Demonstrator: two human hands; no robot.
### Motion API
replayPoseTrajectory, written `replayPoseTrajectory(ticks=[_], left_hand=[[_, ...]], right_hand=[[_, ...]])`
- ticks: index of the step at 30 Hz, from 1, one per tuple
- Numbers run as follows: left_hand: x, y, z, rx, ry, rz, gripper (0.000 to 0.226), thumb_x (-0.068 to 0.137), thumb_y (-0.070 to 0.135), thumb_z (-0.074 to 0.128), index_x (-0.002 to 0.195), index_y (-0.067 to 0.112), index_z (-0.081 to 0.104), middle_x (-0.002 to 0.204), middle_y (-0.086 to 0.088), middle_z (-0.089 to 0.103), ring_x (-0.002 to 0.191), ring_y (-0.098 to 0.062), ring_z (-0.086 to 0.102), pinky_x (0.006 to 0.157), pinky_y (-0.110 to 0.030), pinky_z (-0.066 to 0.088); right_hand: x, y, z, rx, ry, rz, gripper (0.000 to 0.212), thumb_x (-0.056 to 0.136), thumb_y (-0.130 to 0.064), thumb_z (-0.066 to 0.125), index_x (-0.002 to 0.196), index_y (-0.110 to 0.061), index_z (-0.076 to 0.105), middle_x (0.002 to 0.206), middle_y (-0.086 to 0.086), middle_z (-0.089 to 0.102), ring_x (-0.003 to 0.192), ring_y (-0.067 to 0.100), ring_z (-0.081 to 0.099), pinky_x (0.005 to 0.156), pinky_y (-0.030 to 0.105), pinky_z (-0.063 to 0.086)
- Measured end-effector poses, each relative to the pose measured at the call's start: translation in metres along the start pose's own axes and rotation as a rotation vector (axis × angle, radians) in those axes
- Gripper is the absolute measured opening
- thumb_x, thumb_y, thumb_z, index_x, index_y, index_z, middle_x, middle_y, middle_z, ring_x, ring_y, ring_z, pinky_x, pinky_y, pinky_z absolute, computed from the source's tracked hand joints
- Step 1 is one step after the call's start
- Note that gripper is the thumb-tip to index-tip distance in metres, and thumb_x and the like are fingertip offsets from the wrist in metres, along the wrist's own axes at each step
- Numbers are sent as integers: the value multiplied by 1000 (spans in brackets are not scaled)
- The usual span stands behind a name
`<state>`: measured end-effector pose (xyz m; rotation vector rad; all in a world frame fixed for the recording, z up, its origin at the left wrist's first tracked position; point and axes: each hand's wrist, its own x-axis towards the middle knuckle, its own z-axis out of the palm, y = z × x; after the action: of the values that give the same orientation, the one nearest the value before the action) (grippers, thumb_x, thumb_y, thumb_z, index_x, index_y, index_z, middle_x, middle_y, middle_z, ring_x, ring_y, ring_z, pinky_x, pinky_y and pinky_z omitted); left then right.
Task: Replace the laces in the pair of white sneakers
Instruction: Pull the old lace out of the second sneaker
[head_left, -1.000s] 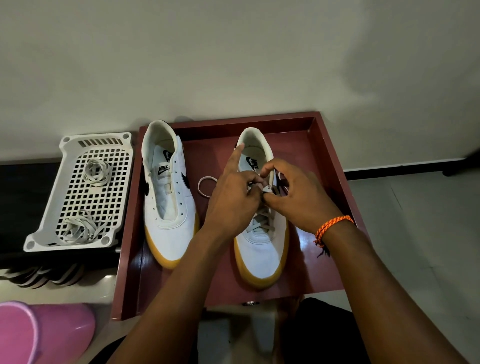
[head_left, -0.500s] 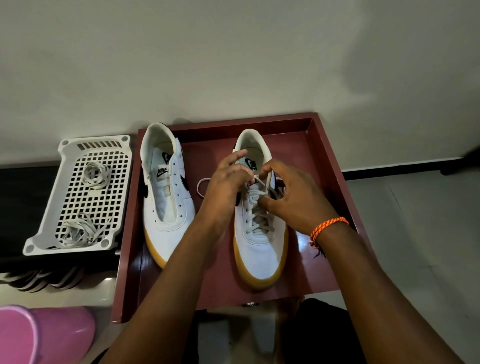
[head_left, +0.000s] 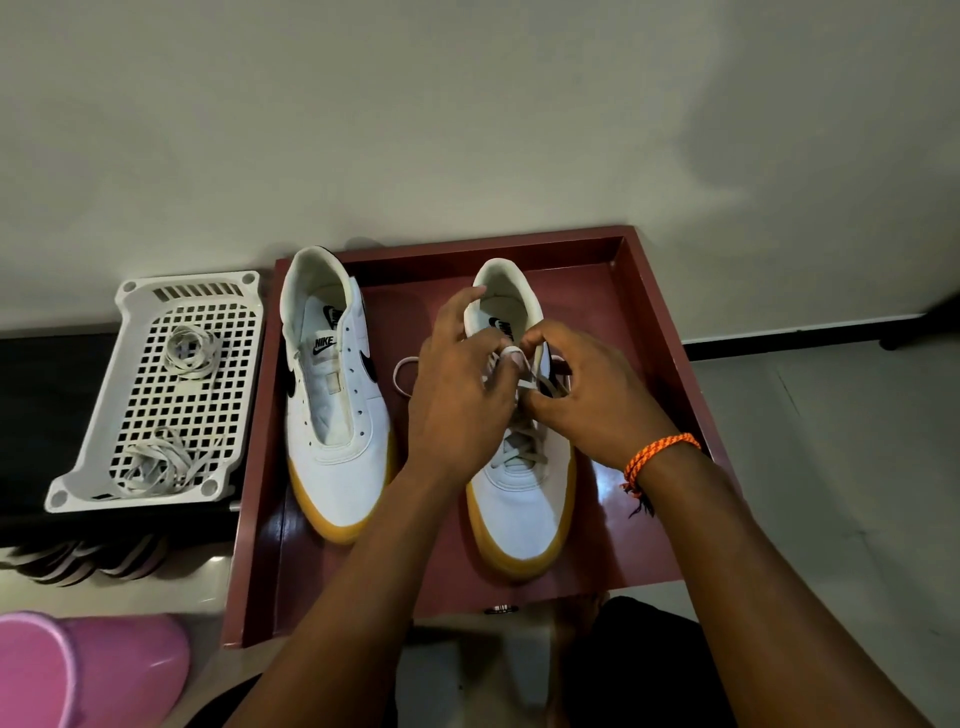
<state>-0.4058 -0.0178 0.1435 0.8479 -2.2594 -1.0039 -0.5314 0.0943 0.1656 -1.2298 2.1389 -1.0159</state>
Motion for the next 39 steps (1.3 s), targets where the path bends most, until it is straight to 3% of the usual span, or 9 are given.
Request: replayPoseTrajectory(ticks=[3, 6, 10, 15, 18, 23, 32, 35, 39], left_hand=[[1, 1, 1, -147, 41, -27, 12, 95, 33, 65, 93, 27, 75, 156, 13, 46, 135, -2, 48, 98, -28, 47], [1, 2, 4, -383, 41, -122, 10, 96, 33, 65, 92, 40, 71, 148, 14, 52, 135, -11, 56, 106, -44, 54], [3, 6, 3, -481, 155, -291, 11, 102, 18, 65, 95, 20, 73, 133, 5, 59, 113, -2, 64, 98, -34, 54], [4, -1, -7, -184, 87, -66, 30, 95, 3, 57, 113, 26, 65, 128, 2, 56, 116, -6, 60, 93, -27, 53], [-1, 5, -10, -77, 16, -5, 18, 97, 24, 57, 106, 32, 70, 143, 7, 48, 125, 2, 53, 93, -14, 46], [-2, 0, -6, 143, -45, 0, 4, 102, 34, 67, 103, 32, 70, 159, 13, 34, 123, -20, 61, 81, -47, 61], [8, 3, -14, -272, 207, -188, 25, 105, 10, 58, 95, 32, 63, 131, -1, 54, 108, 3, 59, 93, -25, 56], [5, 1, -19, -103, 197, -41, 21, 99, 11, 58, 112, 26, 67, 135, -1, 52, 117, 1, 56, 91, -28, 55], [-4, 7, -7, 229, -19, -8, 19, 101, 38, 60, 110, 31, 75, 163, 5, 34, 140, -26, 43, 102, -49, 49]], right_hand=[[0, 0, 0, 8, -3, 10, 35, 86, -19, 78, 114, -32, 61, 116, -7, 65, 103, 9, 63, 79, 16, 50], [1, -1, 0, 1, 6, 17, 33, 87, -19, 78, 112, -30, 59, 115, -6, 66, 102, 10, 63, 76, 14, 49], [-2, -2, 3, -24, 30, 10, 38, 86, -12, 75, 111, -34, 57, 112, -8, 63, 97, 11, 63, 76, 30, 58], [-3, -3, 4, -11, 55, 15, 26, 89, -24, 72, 108, -34, 57, 102, -13, 64, 82, 6, 62, 64, 21, 48], [-4, -7, 5, -27, 83, 2, 21, 95, -36, 72, 108, -34, 57, 95, -15, 64, 82, 3, 62, 62, 16, 47], [-4, -10, 8, -60, 116, 17, 22, 93, -29, 74, 104, -33, 55, 88, -13, 68, 75, 6, 67, 64, 31, 61], [-3, -10, 9, -101, 117, 56, 31, 83, -28, 79, 99, -36, 53, 97, -11, 72, 80, 7, 70, 66, 39, 64], [-4, -11, 8, -129, 110, 53, 32, 85, -28, 80, 99, -37, 52, 96, -13, 72, 77, 3, 67, 61, 31, 60], [-4, -13, 9, -167, 116, 35, 28, 88, -32, 77, 102, -34, 53, 91, -12, 71, 74, 4, 67, 59, 28, 57]])
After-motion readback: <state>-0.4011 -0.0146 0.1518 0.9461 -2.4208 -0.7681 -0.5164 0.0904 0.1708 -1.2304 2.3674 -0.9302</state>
